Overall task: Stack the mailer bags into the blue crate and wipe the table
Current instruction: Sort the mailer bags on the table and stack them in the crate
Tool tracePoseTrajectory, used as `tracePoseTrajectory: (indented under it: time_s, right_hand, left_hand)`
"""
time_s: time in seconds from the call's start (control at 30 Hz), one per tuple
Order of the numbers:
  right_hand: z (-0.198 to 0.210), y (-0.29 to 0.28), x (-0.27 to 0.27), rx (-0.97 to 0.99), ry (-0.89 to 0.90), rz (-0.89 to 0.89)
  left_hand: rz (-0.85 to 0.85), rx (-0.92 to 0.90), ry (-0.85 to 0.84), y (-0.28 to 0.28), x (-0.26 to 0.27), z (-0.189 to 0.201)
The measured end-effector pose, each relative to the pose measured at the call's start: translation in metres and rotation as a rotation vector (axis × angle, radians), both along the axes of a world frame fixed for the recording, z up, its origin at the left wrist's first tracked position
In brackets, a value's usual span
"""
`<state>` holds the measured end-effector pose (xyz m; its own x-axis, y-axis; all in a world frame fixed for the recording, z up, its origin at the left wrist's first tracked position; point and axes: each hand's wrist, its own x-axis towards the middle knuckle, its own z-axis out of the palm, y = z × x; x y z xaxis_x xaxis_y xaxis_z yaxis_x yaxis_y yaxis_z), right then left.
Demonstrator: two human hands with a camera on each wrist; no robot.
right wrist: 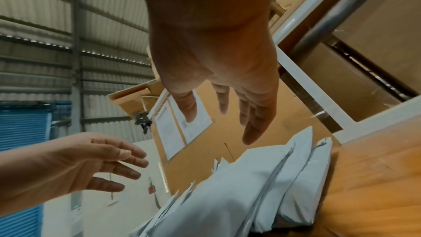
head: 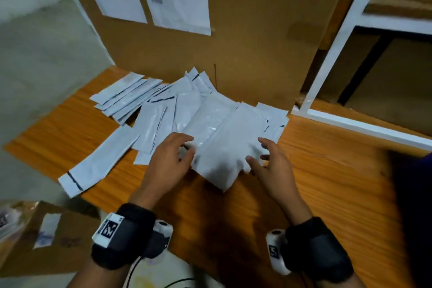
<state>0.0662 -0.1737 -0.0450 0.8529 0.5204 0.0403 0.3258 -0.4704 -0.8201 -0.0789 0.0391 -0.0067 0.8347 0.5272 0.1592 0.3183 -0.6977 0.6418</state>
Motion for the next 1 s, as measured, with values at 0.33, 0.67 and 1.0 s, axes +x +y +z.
tracePoseTrajectory:
  time_s: [0.33, 0.67, 1.0]
  right_hand:
    - [-0.030, 0.075, 0.026, -0.211, 0.323, -0.383]
    - [-0.037, 0.088, 0.016, -0.088, 0.350, -0.623]
    - [-0.019, 0.046, -0.010, 0.218, 0.349, -0.809]
  left_hand:
    - [0.012, -0.728, 0.076, 0.060, 0.118, -0.034]
    - [-0.174, -0.708, 0.245, 0.072, 0.147, -0.065]
    - [-0.264, -0.320, 0.079, 0.064, 0.139, -0.064]
